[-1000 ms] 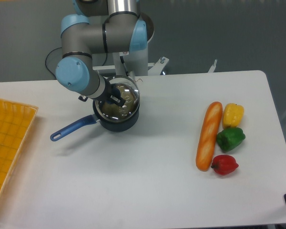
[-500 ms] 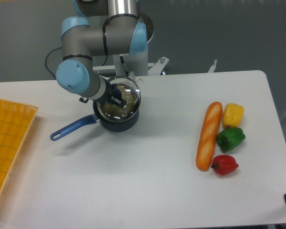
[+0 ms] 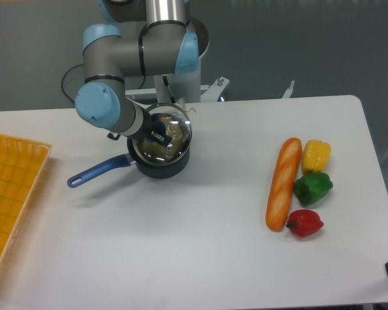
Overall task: Close the pot lid
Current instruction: 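Tilt and settle the glass lid down onto the saucepan rim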
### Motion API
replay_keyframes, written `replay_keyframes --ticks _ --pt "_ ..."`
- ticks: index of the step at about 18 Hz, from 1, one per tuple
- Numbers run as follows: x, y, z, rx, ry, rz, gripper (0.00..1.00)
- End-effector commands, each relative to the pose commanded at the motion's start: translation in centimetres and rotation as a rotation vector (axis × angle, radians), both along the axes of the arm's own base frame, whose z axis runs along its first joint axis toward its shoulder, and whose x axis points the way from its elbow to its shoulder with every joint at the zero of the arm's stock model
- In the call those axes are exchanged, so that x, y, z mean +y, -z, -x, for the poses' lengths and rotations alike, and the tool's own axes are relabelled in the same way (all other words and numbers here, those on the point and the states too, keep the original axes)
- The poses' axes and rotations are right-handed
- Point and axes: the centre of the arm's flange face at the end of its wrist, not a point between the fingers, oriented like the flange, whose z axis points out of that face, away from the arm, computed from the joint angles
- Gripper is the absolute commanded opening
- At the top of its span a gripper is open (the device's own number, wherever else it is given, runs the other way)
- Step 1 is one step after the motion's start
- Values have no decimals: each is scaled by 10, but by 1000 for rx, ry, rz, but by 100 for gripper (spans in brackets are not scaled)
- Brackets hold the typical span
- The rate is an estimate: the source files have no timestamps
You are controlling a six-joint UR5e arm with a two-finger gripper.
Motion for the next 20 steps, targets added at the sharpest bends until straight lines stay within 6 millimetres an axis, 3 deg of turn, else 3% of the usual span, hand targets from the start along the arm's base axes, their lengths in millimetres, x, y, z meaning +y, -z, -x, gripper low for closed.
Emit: replay_keyframes --ticks 11,20 --pt "0 1 1 9 6 9 72" --pt "0 0 1 13 9 8 86"
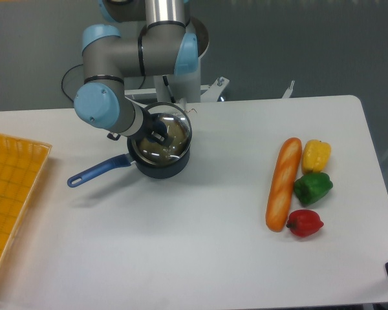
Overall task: Close the pot lid
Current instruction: 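Tilt and settle the glass lid down onto the saucepan rim, then open the gripper to release the lid knob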
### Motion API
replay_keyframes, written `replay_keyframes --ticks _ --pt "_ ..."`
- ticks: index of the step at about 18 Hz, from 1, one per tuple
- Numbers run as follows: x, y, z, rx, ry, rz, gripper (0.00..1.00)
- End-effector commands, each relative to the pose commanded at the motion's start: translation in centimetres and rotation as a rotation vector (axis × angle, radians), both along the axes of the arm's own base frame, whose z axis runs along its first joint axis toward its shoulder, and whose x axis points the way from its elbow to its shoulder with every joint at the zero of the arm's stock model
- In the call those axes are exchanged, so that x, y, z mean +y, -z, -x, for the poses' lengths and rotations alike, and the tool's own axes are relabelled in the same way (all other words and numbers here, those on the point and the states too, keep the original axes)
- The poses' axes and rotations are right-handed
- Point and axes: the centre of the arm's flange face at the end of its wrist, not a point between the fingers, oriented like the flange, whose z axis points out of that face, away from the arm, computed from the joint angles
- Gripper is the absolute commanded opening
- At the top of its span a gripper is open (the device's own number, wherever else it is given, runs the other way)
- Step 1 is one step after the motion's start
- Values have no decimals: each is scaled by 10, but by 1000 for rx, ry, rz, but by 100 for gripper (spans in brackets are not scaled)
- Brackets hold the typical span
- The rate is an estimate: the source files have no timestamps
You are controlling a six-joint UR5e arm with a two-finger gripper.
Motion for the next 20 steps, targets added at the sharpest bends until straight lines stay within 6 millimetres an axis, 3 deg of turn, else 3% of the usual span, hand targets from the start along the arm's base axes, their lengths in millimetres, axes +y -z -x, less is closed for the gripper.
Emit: replay_keyframes --ticks 5,10,20 --pt "0 -1 1 3 0 0 99" --pt "2 -8 3 12 -2 -13 100" --pt "22 -55 25 57 -12 -106 100"
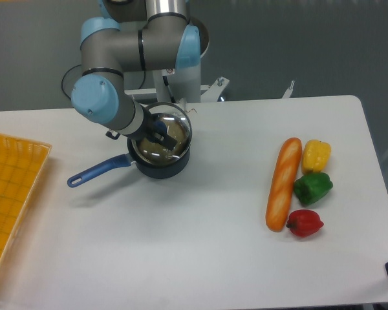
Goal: Close the pot lid
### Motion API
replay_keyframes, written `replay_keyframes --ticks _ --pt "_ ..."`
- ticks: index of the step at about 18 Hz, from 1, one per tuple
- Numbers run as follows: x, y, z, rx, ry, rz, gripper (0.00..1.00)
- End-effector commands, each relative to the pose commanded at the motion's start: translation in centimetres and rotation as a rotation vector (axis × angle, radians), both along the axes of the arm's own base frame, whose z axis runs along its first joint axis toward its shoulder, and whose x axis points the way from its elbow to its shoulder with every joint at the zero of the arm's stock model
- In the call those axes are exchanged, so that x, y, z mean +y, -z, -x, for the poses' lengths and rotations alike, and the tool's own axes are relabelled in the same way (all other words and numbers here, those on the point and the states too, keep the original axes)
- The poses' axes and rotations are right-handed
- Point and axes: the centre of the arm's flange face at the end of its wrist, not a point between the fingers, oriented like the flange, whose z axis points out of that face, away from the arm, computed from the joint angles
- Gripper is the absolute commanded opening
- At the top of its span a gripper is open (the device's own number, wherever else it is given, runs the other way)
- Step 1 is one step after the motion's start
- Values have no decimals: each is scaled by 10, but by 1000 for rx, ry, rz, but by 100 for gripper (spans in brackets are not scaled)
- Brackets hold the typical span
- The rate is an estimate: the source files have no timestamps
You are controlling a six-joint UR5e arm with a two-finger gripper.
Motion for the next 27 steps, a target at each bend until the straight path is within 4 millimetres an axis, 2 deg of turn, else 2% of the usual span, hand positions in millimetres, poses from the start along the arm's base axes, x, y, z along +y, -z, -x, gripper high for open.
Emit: replay_keyframes --ticks 4,7,12,14,17,20,21,23,27 --pt "3 -21 21 -4 -37 -67 100" --pt "7 -42 51 12 -94 -203 100" --pt "2 -60 89 63 -132 -265 100" --pt "-3 -59 100 51 -93 -257 100" --pt "-21 -59 129 15 1 -243 100" --pt "-35 -54 153 -5 -45 -259 100" --pt "-37 -47 162 -13 -51 -251 100" --pt "-27 -40 174 -18 -55 -254 100" --pt "-24 -35 201 -35 -52 -271 100"
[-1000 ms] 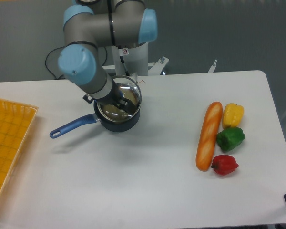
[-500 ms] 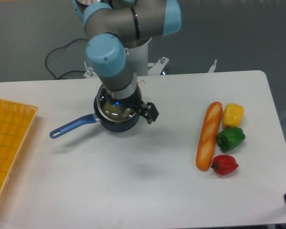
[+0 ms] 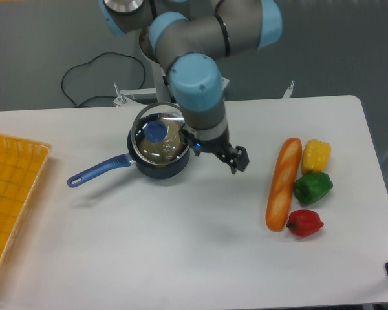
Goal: Close the pot lid
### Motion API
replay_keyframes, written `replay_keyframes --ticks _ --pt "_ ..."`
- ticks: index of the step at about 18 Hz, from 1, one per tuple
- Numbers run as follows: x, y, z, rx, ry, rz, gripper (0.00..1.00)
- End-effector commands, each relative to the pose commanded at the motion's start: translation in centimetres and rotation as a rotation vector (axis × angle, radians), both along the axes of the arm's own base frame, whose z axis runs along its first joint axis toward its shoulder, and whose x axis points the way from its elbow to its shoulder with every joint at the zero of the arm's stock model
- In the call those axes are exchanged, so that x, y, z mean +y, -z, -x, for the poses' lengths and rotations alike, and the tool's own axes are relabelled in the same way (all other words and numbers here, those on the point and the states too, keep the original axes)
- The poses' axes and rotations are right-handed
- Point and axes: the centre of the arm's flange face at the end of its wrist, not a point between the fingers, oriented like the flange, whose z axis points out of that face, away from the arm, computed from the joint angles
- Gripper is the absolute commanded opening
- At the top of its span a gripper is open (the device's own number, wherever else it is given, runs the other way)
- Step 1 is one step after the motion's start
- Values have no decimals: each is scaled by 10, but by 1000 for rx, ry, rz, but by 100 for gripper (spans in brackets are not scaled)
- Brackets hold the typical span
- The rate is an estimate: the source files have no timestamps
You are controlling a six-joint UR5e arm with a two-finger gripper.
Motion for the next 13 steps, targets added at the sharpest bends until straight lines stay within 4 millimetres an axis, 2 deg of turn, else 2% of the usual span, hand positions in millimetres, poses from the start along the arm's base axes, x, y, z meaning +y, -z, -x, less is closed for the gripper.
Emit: replay_keyframes --ticks 9,13 --pt "-52 -4 66 -17 -10 -31 100" --pt "-67 1 84 -19 -27 -36 100"
